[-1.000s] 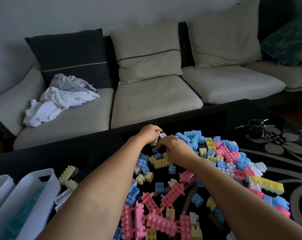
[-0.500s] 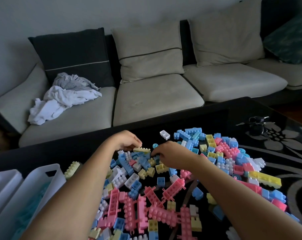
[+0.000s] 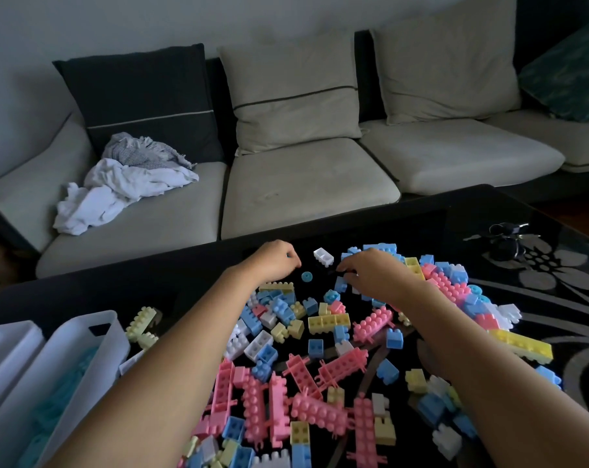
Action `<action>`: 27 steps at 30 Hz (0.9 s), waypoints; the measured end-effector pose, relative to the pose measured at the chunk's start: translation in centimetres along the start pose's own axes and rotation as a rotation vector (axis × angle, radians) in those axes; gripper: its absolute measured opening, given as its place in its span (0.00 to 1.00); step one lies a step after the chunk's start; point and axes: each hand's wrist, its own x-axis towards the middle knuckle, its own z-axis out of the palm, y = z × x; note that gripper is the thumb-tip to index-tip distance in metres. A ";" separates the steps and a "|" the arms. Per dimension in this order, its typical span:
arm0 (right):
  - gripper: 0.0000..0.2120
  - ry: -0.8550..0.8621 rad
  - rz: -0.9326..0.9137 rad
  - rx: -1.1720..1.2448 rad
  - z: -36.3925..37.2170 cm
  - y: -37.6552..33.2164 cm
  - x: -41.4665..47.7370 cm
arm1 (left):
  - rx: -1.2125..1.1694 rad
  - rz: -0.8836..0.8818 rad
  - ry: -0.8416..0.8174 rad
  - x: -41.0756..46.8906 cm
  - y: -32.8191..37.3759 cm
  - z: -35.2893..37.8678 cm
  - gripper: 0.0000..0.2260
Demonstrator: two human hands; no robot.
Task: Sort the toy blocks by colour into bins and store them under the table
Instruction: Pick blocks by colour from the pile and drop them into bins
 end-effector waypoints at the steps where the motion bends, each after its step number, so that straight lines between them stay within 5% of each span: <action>1: 0.16 -0.006 0.005 -0.027 -0.1 -0.2 -0.1 | 0.048 0.012 -0.042 -0.1 0.2 0.3 0.09; 10: 0.15 0.010 0.036 -0.111 0.6 -0.6 0.4 | 0.172 0.050 -0.164 0.1 0.5 1.0 0.10; 14: 0.15 0.024 -0.042 -0.055 0.4 -0.3 0.2 | 0.163 0.031 -0.135 -0.1 0.7 1.2 0.17; 19: 0.20 -0.025 -0.227 0.094 0.7 -0.1 0.1 | 0.094 0.101 -0.111 0.3 0.8 2.0 0.09; 23: 0.19 -0.038 -0.273 0.101 0.9 -0.2 0.3 | 0.106 0.090 -0.119 0.2 0.5 2.0 0.12; 25: 0.17 -0.006 -0.245 0.115 0.9 -0.2 0.1 | -0.003 0.053 -0.048 0.0 0.4 1.8 0.14; 27: 0.17 0.038 -0.223 0.147 1.0 -0.2 0.2 | -0.432 -0.079 0.066 -0.1 0.3 1.3 0.13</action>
